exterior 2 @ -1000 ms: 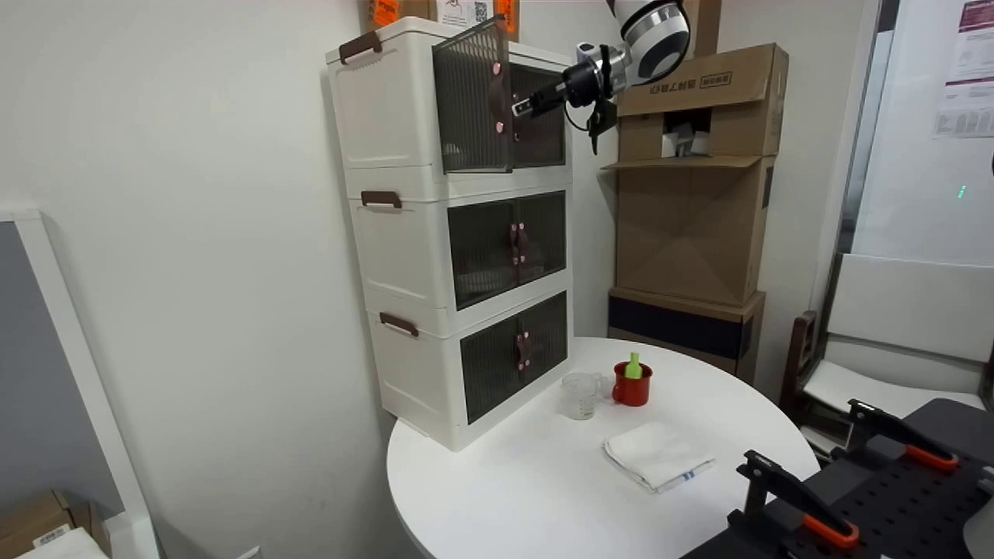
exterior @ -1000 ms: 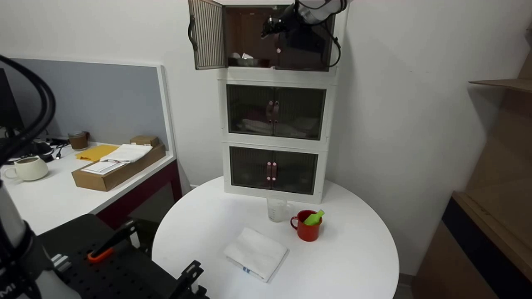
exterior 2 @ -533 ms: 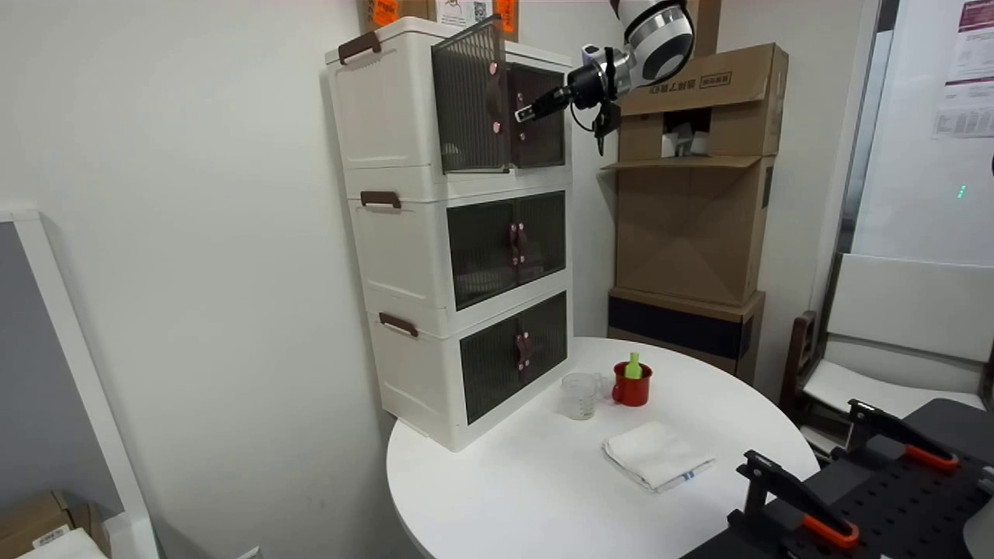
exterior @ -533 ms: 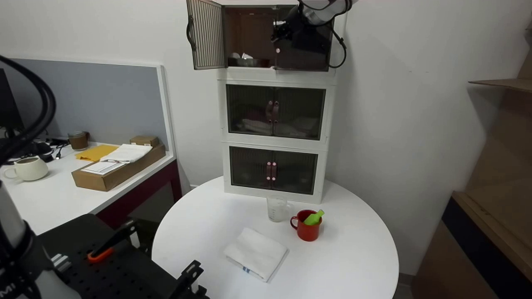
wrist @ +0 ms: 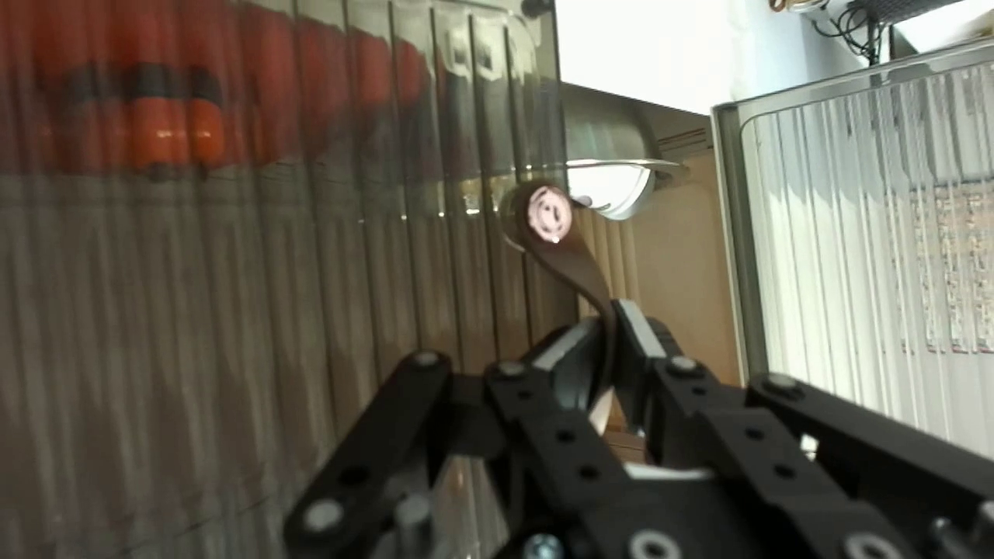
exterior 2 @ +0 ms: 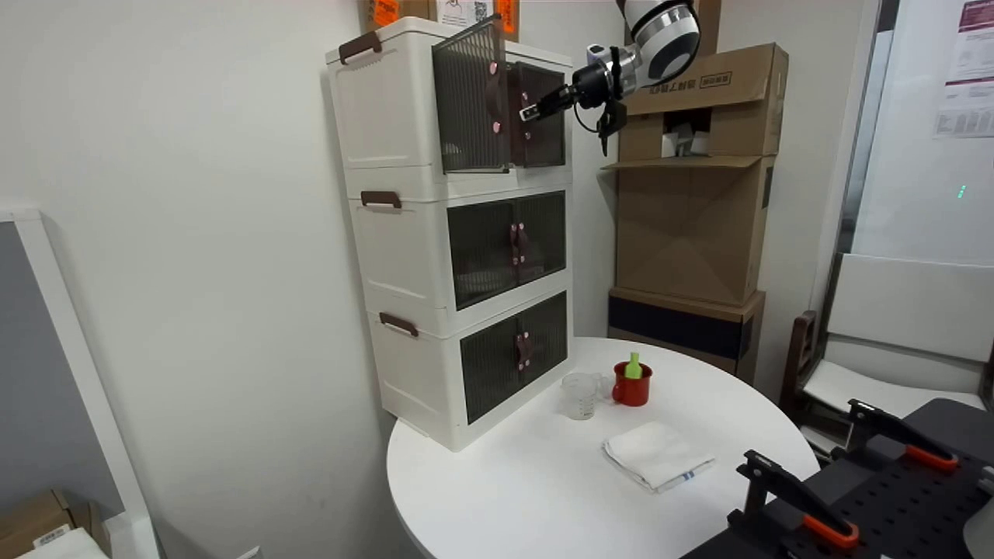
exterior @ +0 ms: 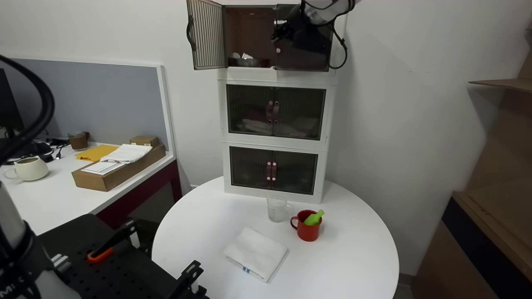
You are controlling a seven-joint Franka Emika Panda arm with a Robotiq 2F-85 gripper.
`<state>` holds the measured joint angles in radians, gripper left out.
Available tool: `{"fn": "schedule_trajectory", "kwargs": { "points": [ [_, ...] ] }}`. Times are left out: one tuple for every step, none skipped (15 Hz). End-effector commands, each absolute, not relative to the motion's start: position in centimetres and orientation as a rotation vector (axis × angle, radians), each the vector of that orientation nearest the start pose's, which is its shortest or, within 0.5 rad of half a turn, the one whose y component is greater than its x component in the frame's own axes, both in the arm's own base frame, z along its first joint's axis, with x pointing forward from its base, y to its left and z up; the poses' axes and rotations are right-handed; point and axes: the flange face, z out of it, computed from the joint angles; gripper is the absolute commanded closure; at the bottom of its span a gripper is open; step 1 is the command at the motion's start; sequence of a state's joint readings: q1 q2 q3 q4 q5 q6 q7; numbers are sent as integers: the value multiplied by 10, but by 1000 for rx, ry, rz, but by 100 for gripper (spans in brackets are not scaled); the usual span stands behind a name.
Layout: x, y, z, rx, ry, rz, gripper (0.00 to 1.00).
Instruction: Open the topmost cabinet doors
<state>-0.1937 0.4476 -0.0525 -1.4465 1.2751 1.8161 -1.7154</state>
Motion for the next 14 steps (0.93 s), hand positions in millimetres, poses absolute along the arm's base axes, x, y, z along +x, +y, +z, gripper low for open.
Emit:
{"fn": "schedule_trajectory", "kwargs": {
  "points": [
    [678, -92, 485, -1809, -1101, -1188, 98],
    [675, -99, 485, -1813, -1088, -1195, 98],
    [673, -105, 485, -1816, -1077, -1201, 98],
    [670, -110, 485, -1820, -1065, -1205, 98],
    [667, -113, 484, -1820, -1057, -1207, 98],
    [664, -116, 484, -1821, -1050, -1208, 96],
    [662, -118, 484, -1821, -1045, -1208, 72],
    [660, -119, 484, -1823, -1037, -1212, 67],
    [659, -121, 485, -1821, -1033, -1217, 62],
    [659, -122, 488, -1820, -1027, -1226, 53],
    [658, -124, 491, -1821, -1017, -1236, 45],
    [657, -126, 493, -1817, -1014, -1246, 37],
    [656, -128, 497, -1815, -1010, -1260, 31],
    [655, -130, 501, -1817, -1004, -1272, 24]
  ]
}}
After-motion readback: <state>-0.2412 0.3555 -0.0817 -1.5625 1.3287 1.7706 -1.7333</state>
